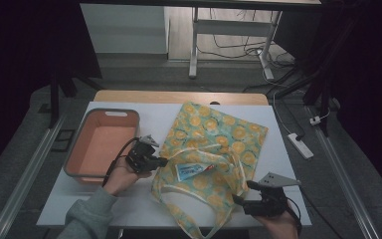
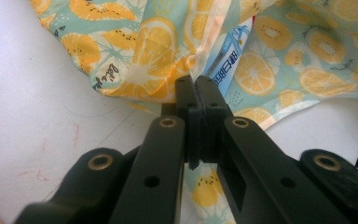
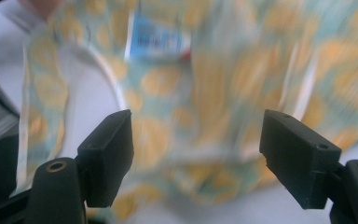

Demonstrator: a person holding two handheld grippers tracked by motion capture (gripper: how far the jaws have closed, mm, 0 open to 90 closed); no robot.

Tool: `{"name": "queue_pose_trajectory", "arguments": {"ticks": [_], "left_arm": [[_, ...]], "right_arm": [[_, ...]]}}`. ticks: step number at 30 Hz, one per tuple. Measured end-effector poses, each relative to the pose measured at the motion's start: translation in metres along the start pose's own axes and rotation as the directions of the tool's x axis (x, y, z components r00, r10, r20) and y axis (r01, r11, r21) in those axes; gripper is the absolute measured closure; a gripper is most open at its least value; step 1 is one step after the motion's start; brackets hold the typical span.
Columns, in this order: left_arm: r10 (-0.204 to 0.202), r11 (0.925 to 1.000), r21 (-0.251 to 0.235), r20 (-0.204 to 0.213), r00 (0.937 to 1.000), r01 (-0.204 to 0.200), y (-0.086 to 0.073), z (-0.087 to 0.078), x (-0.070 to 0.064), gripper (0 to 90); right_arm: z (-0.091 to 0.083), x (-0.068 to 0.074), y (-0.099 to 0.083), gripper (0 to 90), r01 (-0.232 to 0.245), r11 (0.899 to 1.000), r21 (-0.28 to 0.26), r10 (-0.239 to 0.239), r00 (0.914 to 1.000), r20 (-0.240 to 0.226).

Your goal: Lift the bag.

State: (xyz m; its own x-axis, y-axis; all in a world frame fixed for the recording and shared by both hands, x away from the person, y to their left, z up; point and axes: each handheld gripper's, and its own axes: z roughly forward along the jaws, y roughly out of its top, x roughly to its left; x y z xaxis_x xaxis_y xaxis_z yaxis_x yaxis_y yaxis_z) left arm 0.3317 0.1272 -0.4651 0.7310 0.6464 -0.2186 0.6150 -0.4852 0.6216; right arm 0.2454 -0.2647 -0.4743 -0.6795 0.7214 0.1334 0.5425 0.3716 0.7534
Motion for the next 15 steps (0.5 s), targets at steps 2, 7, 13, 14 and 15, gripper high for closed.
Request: {"name": "queue_pose_trajectory", "arguments": {"ticks": [2, 7, 13, 14, 15], "left_arm": [[-0.005, 1.0, 0.0, 0.001, 1.0, 0.005, -0.001, 0.0, 0.0, 88.4], [-0.005, 1.0, 0.008, 0.003, 1.0, 0.005, -0.003, 0.0, 0.002, 88.4], [-0.005, 0.9998, 0.018, 0.023, 0.9997, 0.005, -0.006, 0.002, 0.0, 88.4], [-0.005, 0.9999, 0.017, 0.029, 0.9996, 0.005, -0.006, 0.001, -0.001, 88.4], [-0.006, 0.9999, 0.013, 0.034, 0.9994, 0.006, -0.007, 0.0, -0.001, 88.4]], "right_arm": [[0.01, 0.001, -0.008, 25.2, -0.003, 0.999, 0.038, 0.003, 1.0, -0.004], [0.037, 0.003, -0.016, 38.9, 0.019, 0.986, 0.163, -0.019, 0.9998, 0.0], [0.039, 0.007, -0.015, 84.1, 0.096, 0.97, 0.224, -0.1, 0.995, 0.008], [0.038, 0.007, -0.015, 86.8, 0.11, 0.97, 0.218, -0.113, 0.9936, 0.001], [0.036, 0.008, -0.013, 88.3, 0.12, 0.971, 0.207, -0.123, 0.9924, 0.0]]}}
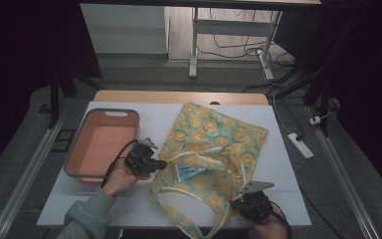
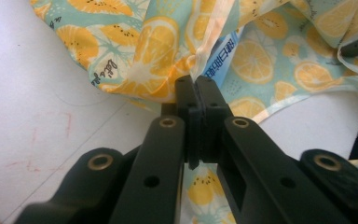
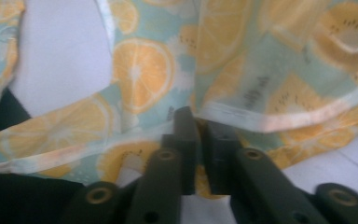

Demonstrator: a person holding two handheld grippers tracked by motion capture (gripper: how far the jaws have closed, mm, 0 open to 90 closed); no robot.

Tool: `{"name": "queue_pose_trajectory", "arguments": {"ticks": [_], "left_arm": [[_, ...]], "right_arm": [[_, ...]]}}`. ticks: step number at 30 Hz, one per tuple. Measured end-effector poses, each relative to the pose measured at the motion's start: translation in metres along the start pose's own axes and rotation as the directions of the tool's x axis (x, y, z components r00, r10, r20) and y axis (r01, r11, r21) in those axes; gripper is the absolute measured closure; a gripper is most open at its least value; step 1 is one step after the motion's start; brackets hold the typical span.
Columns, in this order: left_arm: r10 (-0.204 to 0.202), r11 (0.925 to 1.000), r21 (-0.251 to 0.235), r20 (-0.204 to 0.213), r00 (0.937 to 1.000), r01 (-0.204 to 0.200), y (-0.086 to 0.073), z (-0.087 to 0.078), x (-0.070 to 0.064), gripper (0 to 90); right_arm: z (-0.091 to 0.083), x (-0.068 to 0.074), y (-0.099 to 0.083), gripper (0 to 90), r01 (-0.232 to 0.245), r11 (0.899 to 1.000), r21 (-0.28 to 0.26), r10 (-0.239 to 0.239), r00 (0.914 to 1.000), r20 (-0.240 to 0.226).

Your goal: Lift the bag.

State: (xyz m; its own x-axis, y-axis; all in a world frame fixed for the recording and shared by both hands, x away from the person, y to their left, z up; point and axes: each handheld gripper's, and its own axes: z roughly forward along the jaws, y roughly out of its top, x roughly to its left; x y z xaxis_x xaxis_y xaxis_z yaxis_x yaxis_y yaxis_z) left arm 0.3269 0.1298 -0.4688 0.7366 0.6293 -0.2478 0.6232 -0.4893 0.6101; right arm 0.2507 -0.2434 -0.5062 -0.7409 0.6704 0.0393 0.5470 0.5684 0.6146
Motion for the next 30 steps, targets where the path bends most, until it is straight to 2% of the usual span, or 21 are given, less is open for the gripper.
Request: {"name": "queue_pose_trajectory", "arguments": {"ticks": [3, 7, 10, 13, 14, 16, 19, 24, 25, 27, 29, 30], "left_arm": [[0.0, 0.9997, -0.022, 0.02, 0.9998, 0.0, -0.003, -0.009, -0.002, 88.5], [-0.007, 0.998, -0.063, 0.041, 0.9991, 0.009, -0.006, -0.025, -0.003, 88.5], [-0.011, 0.9948, -0.1, 0.053, 0.9985, 0.017, -0.007, -0.038, -0.002, 88.6], [-0.013, 0.9892, -0.145, 0.072, 0.9973, 0.024, -0.007, -0.052, -0.002, 88.6], [-0.012, 0.9871, -0.158, 0.075, 0.9971, 0.024, -0.006, -0.057, -0.002, 88.6], [-0.009, 0.9813, -0.191, 0.08, 0.9968, 0.024, -0.005, -0.068, -0.002, 88.6], [-0.007, 0.967, -0.253, 0.084, 0.9964, 0.028, -0.004, -0.084, -0.001, 88.6], [-0.004, 0.9414, -0.336, 0.083, 0.9965, 0.032, -0.002, -0.109, 0.001, 88.7], [-0.002, 0.9343, -0.355, 0.086, 0.9963, 0.032, -0.001, -0.116, 0.001, 88.7], [0.004, 0.9204, -0.39, 0.088, 0.9961, 0.031, 0.001, -0.127, 0.002, 88.7], [0.013, 0.9026, -0.429, 0.117, 0.9931, 0.039, 0.004, -0.139, 0.003, 88.7], [0.016, 0.8963, -0.442, 0.12, 0.9926, 0.039, 0.005, -0.143, 0.003, 88.7]], "right_arm": [[-0.012, 0.0, 0.005, 89.4, 0.02, 0.997, -0.073, -0.021, 0.9998, -0.003], [-0.037, -0.004, 0.017, 89.7, 0.037, 0.974, -0.222, -0.037, 0.9993, 0.003], [-0.06, -0.008, 0.03, 89.8, 0.05, 0.942, -0.332, -0.049, 0.9988, 0.011], [-0.079, -0.013, 0.042, 90.0, 0.056, 0.918, -0.393, -0.051, 0.9984, 0.024], [-0.087, -0.016, 0.048, 89.9, 0.057, 0.905, -0.421, -0.05, 0.9984, 0.028], [-0.098, -0.02, 0.058, 90.0, 0.069, 0.887, -0.456, -0.054, 0.9975, 0.046], [-0.111, -0.027, 0.073, 90.0, 0.079, 0.859, -0.506, -0.058, 0.9966, 0.058], [-0.127, -0.037, 0.097, 90.0, 0.091, 0.82, -0.564, -0.058, 0.9954, 0.077], [-0.129, -0.037, 0.101, 90.0, 0.095, 0.815, -0.571, -0.059, 0.995, 0.081], [-0.137, -0.039, 0.111, 90.0, 0.104, 0.795, -0.598, -0.059, 0.9939, 0.093], [-0.145, -0.04, 0.119, 90.0, 0.117, 0.773, -0.623, -0.061, 0.9921, 0.109], [-0.149, -0.04, 0.123, 90.0, 0.121, 0.763, -0.635, -0.06, 0.9914, 0.116]]}}
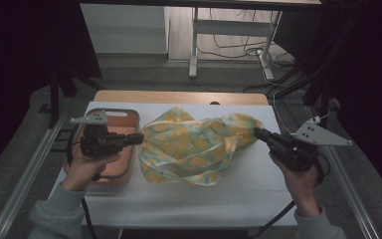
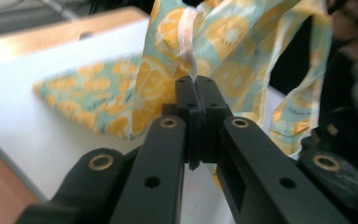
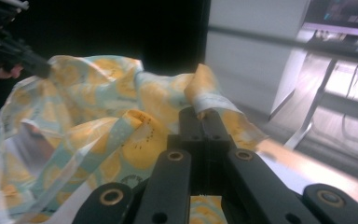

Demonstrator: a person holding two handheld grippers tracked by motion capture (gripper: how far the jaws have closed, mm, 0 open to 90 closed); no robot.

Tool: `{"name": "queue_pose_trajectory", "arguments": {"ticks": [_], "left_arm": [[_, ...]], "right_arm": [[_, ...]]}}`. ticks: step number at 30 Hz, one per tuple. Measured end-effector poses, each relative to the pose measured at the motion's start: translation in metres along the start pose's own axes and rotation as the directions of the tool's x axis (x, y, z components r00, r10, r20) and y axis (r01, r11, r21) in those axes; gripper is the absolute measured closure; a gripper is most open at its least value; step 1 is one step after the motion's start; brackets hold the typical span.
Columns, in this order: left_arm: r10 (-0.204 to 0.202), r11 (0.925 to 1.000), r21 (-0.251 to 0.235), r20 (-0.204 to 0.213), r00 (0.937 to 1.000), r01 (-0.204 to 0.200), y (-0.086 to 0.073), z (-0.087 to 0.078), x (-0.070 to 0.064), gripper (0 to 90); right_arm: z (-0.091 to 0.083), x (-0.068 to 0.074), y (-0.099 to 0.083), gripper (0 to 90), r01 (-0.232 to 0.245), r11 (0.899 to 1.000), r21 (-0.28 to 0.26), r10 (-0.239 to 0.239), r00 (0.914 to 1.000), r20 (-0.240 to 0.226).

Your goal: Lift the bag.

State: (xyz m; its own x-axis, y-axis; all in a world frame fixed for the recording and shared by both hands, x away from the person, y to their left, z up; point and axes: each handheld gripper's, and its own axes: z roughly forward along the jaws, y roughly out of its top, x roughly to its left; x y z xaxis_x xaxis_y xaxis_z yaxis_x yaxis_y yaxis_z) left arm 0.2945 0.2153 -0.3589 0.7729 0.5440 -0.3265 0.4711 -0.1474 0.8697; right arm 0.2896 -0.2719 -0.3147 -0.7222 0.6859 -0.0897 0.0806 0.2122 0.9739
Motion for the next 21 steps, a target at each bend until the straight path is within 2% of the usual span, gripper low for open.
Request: {"name": "queue_pose_trajectory", "arguments": {"ticks": [4, 7, 9, 12, 14, 18, 21], "left_arm": [[0.03, 0.9969, -0.072, -0.017, 0.9994, -0.031, 0.019, -0.015, -0.006, 88.7], [0.047, 0.9939, -0.098, -0.04, 0.9981, -0.051, 0.03, -0.018, -0.009, 88.7], [0.05, 0.9904, -0.128, -0.012, 0.9987, -0.052, 0.035, -0.017, -0.01, 88.7], [0.065, 0.9935, -0.09, -0.053, 0.9965, -0.069, 0.037, -0.006, -0.012, 88.7], [0.053, 0.997, -0.053, -0.045, 0.9976, -0.055, 0.032, 0.005, -0.008, 88.7], [0.028, 0.999, 0.035, -0.072, 0.997, -0.026, 0.015, 0.032, 0.004, 88.6], [0.012, 0.9951, 0.098, -0.099, 0.995, -0.002, 0.0, 0.054, 0.015, 88.5]], "right_arm": [[-0.003, -0.01, 0.023, 90.0, 0.01, 0.998, -0.061, -0.008, 0.9995, 0.031], [-0.003, -0.022, 0.037, 90.0, 0.027, 0.997, -0.073, -0.02, 0.9953, 0.095], [-0.002, -0.035, 0.04, 90.0, -0.006, 0.995, -0.101, 0.017, 0.994, 0.108], [0.005, -0.048, 0.035, 90.0, -0.047, 0.996, -0.08, 0.056, 0.9912, 0.12], [0.011, -0.049, 0.027, 90.0, -0.062, 0.997, -0.049, 0.067, 0.9915, 0.111], [0.028, -0.05, -0.002, 90.0, -0.089, 0.995, 0.041, 0.085, 0.9934, 0.076], [0.042, -0.052, -0.026, 90.0, -0.116, 0.986, 0.117, 0.11, 0.992, 0.062]]}}
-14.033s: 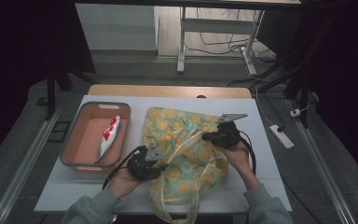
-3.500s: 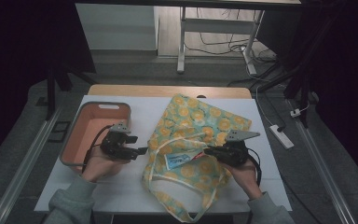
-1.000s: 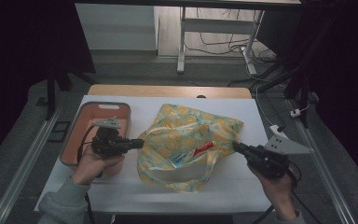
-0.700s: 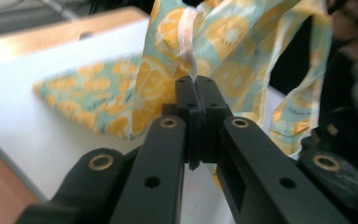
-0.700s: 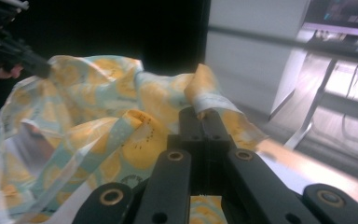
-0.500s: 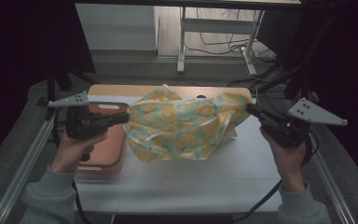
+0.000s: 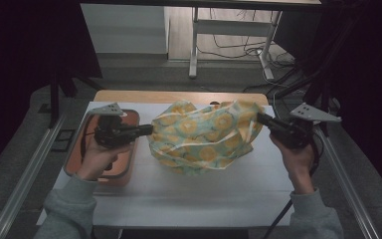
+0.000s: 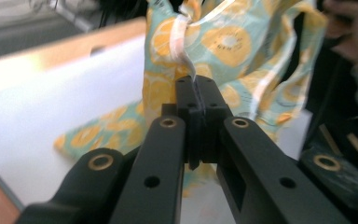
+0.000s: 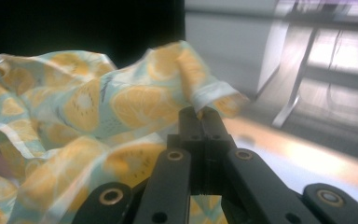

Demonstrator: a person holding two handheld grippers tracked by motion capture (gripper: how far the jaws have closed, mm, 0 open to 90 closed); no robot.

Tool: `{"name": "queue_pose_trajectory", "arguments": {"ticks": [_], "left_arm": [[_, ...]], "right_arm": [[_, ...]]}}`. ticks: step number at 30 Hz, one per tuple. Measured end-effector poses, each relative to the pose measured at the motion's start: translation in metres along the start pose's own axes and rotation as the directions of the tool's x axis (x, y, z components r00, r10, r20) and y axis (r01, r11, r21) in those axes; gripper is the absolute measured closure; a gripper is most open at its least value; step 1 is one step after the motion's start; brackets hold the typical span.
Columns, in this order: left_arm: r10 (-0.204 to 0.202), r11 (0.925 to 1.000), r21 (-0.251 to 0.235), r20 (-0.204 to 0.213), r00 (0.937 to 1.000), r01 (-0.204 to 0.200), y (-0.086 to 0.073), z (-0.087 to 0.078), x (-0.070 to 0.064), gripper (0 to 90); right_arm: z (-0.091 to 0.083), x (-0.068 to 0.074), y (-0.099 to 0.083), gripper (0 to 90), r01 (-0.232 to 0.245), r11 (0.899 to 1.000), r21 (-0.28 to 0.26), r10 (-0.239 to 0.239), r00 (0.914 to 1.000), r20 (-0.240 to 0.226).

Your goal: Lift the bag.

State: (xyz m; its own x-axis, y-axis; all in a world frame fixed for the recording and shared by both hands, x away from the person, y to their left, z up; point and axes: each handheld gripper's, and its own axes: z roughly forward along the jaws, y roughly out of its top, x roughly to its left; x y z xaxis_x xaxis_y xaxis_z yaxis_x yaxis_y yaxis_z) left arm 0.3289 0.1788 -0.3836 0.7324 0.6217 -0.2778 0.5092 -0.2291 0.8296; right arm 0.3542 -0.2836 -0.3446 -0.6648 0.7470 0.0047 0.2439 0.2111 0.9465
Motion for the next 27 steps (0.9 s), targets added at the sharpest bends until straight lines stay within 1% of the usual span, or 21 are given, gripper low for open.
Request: {"name": "queue_pose_trajectory", "arguments": {"ticks": [2, 5, 6, 8, 9, 11, 12, 13, 14, 15, 16, 17, 18, 19, 20, 21, 23, 24, 27], "left_arm": [[-0.01, 0.9989, 0.045, -0.013, 0.9999, 0.011, -0.007, 0.015, 0.006, 88.4], [-0.029, 0.9954, 0.091, -0.015, 0.9995, 0.03, -0.017, 0.034, 0.012, 88.1], [-0.025, 0.9939, 0.107, -0.021, 0.9994, 0.028, -0.019, 0.039, 0.013, 88.0], [-0.027, 0.9923, 0.12, -0.019, 0.9995, 0.029, -0.023, 0.045, 0.013, 87.5], [-0.026, 0.992, 0.123, -0.019, 0.9995, 0.028, -0.024, 0.046, 0.013, 86.7], [-0.022, 0.9931, 0.115, -0.026, 0.9994, 0.025, -0.024, 0.046, 0.013, 82.3], [-0.022, 0.9945, 0.101, -0.036, 0.9991, 0.026, -0.024, 0.044, 0.013, 76.9], [-0.026, 0.9964, 0.079, -0.057, 0.998, 0.031, -0.023, 0.042, 0.013, 67.1], [-0.029, 0.9977, 0.059, -0.079, 0.9965, 0.034, -0.021, 0.04, 0.012, 53.9], [-0.033, 0.9984, 0.043, -0.086, 0.9957, 0.037, -0.02, 0.036, 0.012, 41.1], [-0.041, 0.9987, 0.028, -0.089, 0.9952, 0.043, -0.019, 0.032, 0.013, 30.5], [-0.043, 0.9989, 0.014, -0.087, 0.9953, 0.045, -0.018, 0.026, 0.013, 24.1], [-0.039, 0.9992, -0.001, -0.091, 0.9951, 0.039, -0.018, 0.02, 0.013, 20.0], [-0.036, 0.9993, -0.014, -0.101, 0.9942, 0.035, -0.019, 0.013, 0.013, 18.3], [-0.035, 0.9992, -0.022, -0.105, 0.9939, 0.032, -0.021, 0.007, 0.013, 18.4], [-0.032, 0.9993, -0.022, -0.113, 0.9931, 0.029, -0.023, 0.001, 0.013, 18.5], [-0.019, 0.9996, -0.021, -0.151, 0.9883, 0.016, -0.028, -0.008, 0.012, 18.7], [-0.016, 0.9998, -0.014, -0.172, 0.9849, 0.014, -0.032, -0.013, 0.011, 19.4], [-0.004, 0.9999, 0.014, -0.203, 0.9792, 0.006, -0.045, -0.02, 0.009, 20.5]], "right_arm": [[0.013, -0.003, -0.015, 89.9, -0.015, 0.999, 0.047, 0.016, 0.9998, -0.009], [0.031, -0.006, -0.035, 89.9, -0.032, 0.993, 0.109, 0.035, 0.9991, -0.025], [0.037, -0.006, -0.044, 89.9, -0.039, 0.991, 0.13, 0.044, 0.9985, -0.032], [0.046, -0.007, -0.055, 89.7, -0.051, 0.986, 0.156, 0.059, 0.9972, -0.045], [0.049, -0.008, -0.059, 89.6, -0.05, 0.984, 0.172, 0.059, 0.9972, -0.046], [0.052, -0.008, -0.064, 89.0, -0.053, 0.982, 0.182, 0.062, 0.9969, -0.048], [0.052, -0.009, -0.064, 88.1, -0.056, 0.982, 0.182, 0.065, 0.9967, -0.048], [0.052, -0.01, -0.063, 85.4, -0.056, 0.983, 0.178, 0.065, 0.9968, -0.047], [0.05, -0.01, -0.061, 77.6, -0.056, 0.984, 0.167, 0.064, 0.997, -0.043], [0.048, -0.01, -0.059, 66.5, -0.06, 0.986, 0.154, 0.066, 0.9971, -0.038], [0.045, -0.01, -0.056, 58.3, -0.061, 0.988, 0.142, 0.067, 0.9969, -0.042], [0.041, -0.009, -0.054, 53.4, -0.055, 0.991, 0.125, 0.061, 0.9971, -0.046], [0.037, -0.008, -0.051, 49.8, -0.047, 0.993, 0.108, 0.052, 0.9976, -0.046], [0.032, -0.008, -0.049, 47.0, -0.04, 0.995, 0.095, 0.045, 0.9974, -0.055], [0.027, -0.008, -0.048, 45.7, -0.039, 0.996, 0.086, 0.045, 0.9965, -0.07], [0.023, -0.008, -0.047, 44.8, -0.041, 0.996, 0.08, 0.047, 0.9956, -0.081], [0.014, -0.01, -0.048, 43.6, -0.042, 0.996, 0.075, 0.049, 0.995, -0.088], [0.011, -0.01, -0.049, 43.0, -0.038, 0.997, 0.074, 0.045, 0.995, -0.089], [0.0, -0.012, -0.058, 42.2, -0.042, 0.995, 0.086, 0.05, 0.9946, -0.091]]}}
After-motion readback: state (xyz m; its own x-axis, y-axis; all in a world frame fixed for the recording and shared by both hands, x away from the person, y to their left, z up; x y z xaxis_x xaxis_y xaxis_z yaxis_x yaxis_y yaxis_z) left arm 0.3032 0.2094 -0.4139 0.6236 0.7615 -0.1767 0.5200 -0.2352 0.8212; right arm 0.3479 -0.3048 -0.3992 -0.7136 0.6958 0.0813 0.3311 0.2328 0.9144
